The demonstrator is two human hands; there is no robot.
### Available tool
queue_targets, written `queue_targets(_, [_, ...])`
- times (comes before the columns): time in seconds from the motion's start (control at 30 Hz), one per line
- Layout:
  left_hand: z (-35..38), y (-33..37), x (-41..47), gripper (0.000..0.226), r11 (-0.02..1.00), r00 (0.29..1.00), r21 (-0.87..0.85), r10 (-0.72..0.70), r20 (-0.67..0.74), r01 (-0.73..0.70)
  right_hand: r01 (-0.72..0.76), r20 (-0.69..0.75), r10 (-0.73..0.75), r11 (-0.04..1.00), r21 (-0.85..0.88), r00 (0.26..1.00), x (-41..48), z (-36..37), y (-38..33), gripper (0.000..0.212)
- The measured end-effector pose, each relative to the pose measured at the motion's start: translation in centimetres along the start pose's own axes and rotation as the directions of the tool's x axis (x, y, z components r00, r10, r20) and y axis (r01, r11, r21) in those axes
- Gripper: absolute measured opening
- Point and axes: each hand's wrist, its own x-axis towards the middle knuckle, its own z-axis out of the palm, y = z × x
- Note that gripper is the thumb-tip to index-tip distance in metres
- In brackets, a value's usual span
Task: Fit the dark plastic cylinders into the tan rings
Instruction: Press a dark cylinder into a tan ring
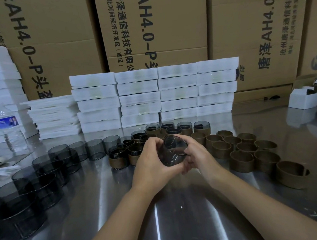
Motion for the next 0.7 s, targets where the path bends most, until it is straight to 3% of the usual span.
queue_targets(0.2, [0.0,-0.1,0.1,0.058,1.000,1.000,-0.011,-0.001,0.002,0.001,-0.009,0.034,0.008,0.999,0.030,0.999,0.5,-0.3,0.5,0.052])
queue_targets(0.5, [-0.1,-0.1,0.0,0.058,1.000,1.000,-0.020,-0.004,-0.001,0.004,-0.011,0.053,0.014,0.997,-0.071,0.999,0.7,-0.3,0.7,0.067])
queue_targets(0.6, [-0.1,-0.1,0.0,0.059,1.000,1.000,-0.025,-0.006,0.003,0.006,0.071,0.109,-0.068,0.997,-0.032,0.992,-0.3,-0.2,0.4,0.034])
queue_targets(0.7, [-0.1,-0.2,0.0,0.058,1.000,1.000,-0.027,-0.007,0.002,0.007,0.081,0.123,-0.078,0.997,-0.019,0.989,-1.2,-0.2,0.0,0.040])
